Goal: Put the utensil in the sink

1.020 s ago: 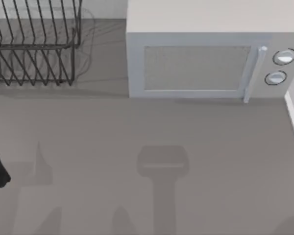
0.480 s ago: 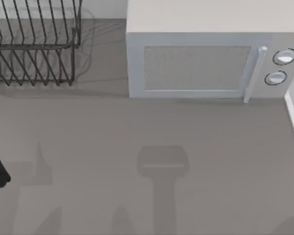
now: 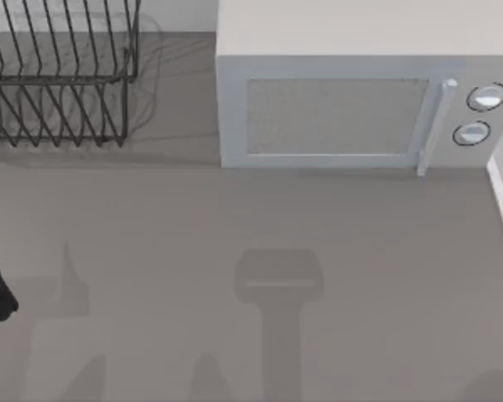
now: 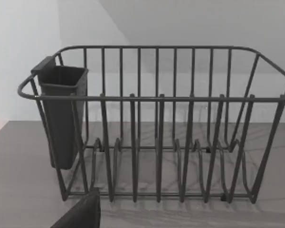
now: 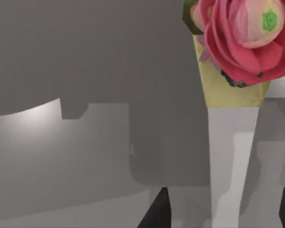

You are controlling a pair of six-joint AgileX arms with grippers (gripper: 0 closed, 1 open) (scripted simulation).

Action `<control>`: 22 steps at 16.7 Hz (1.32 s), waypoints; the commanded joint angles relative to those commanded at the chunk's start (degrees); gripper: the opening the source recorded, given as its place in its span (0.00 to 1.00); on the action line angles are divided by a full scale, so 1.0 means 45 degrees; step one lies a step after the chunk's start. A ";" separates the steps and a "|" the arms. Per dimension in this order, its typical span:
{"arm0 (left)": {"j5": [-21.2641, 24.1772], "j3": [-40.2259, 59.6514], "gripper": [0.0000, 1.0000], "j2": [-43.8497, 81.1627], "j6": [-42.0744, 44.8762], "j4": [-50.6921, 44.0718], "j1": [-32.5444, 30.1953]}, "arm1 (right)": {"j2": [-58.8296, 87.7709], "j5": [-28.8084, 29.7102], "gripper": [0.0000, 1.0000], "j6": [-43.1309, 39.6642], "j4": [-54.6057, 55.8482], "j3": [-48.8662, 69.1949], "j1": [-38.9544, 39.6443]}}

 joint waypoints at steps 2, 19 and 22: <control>0.0000 0.0000 1.00 0.0000 0.0000 0.0000 0.0000 | -0.0323 -0.0002 0.00 -0.0065 -0.1002 0.0630 -0.0009; 0.0000 0.0000 1.00 0.0000 0.0000 0.0000 0.0000 | -0.0098 0.0028 0.00 0.0210 -0.5933 0.5004 0.0462; 0.0000 0.0000 1.00 0.0000 0.0000 0.0000 0.0000 | 0.2114 0.0060 0.00 0.0576 -0.6977 0.7818 0.1051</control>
